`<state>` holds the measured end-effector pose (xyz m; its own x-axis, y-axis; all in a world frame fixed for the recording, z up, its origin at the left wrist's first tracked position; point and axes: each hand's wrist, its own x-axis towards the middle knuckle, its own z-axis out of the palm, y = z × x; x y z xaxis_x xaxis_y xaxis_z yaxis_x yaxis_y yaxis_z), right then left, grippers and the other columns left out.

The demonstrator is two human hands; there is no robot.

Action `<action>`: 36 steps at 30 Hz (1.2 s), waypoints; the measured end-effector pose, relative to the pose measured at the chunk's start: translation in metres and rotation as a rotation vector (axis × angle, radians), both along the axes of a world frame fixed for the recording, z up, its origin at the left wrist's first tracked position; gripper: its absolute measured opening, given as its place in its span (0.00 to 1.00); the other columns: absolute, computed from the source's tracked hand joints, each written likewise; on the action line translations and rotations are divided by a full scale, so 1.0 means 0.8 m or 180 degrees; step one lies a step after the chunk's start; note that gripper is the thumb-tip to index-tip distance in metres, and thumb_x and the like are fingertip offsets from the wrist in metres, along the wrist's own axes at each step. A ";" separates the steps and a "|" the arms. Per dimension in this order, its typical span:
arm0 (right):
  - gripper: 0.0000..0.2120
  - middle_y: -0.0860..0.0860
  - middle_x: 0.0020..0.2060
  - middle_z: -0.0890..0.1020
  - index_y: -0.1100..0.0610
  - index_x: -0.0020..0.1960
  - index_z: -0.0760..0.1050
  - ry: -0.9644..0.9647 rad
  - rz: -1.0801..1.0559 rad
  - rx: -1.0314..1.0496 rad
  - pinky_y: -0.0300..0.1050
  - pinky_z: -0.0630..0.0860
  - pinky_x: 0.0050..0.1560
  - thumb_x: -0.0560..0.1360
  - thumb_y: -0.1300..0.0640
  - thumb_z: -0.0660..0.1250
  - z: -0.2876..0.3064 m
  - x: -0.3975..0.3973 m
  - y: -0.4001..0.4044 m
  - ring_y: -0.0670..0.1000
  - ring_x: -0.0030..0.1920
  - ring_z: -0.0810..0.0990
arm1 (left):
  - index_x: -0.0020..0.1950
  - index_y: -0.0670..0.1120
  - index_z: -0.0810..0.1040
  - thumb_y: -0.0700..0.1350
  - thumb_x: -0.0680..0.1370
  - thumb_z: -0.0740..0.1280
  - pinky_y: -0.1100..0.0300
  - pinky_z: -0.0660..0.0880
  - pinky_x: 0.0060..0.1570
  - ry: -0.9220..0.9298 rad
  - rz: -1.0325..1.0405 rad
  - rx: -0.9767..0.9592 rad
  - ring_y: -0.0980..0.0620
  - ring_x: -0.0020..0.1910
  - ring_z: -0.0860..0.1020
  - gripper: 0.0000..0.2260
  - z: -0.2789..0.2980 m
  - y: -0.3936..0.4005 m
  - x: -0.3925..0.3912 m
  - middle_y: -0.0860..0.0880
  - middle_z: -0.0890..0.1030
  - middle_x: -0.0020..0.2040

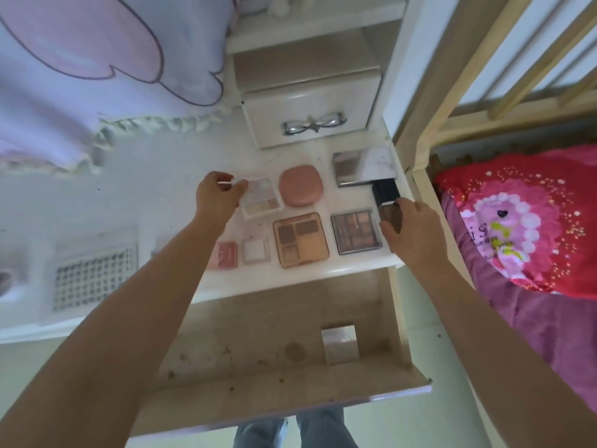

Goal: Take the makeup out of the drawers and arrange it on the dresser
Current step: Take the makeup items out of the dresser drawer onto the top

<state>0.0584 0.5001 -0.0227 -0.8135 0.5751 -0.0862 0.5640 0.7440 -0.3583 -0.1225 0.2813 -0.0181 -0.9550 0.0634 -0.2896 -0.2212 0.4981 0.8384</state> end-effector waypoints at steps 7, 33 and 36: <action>0.11 0.57 0.34 0.81 0.64 0.42 0.78 0.0920 0.1193 -0.0053 0.36 0.71 0.39 0.71 0.62 0.59 -0.023 0.067 -0.067 0.53 0.36 0.80 | 0.59 0.39 0.73 0.47 0.75 0.65 0.56 0.70 0.55 0.0318 -0.0275 -0.1135 0.43 0.55 0.75 0.16 -0.031 0.002 -0.025 0.40 0.78 0.57; 0.03 0.55 0.47 0.78 0.53 0.44 0.70 -0.1697 0.2306 -0.0907 0.44 0.66 0.43 0.76 0.55 0.60 -0.109 0.086 -0.139 0.55 0.48 0.75 | 0.49 0.34 0.80 0.37 0.71 0.59 0.48 0.76 0.52 0.1853 -0.1726 -0.1556 0.44 0.53 0.70 0.13 -0.089 -0.136 0.207 0.35 0.80 0.49; 0.06 0.49 0.40 0.75 0.58 0.49 0.73 -0.1029 0.2444 -0.1070 0.42 0.69 0.43 0.75 0.56 0.62 -0.042 0.051 -0.156 0.49 0.40 0.73 | 0.57 0.33 0.76 0.40 0.73 0.58 0.38 0.64 0.60 0.1689 -0.1653 -0.2038 0.36 0.62 0.69 0.17 -0.081 -0.151 0.188 0.33 0.77 0.57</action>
<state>0.0991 0.3752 -0.0566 -0.8703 -0.2140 -0.4435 0.0656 0.8422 -0.5352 0.0278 0.1605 -0.0830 -0.8690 0.4930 0.0432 0.4816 0.8224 0.3030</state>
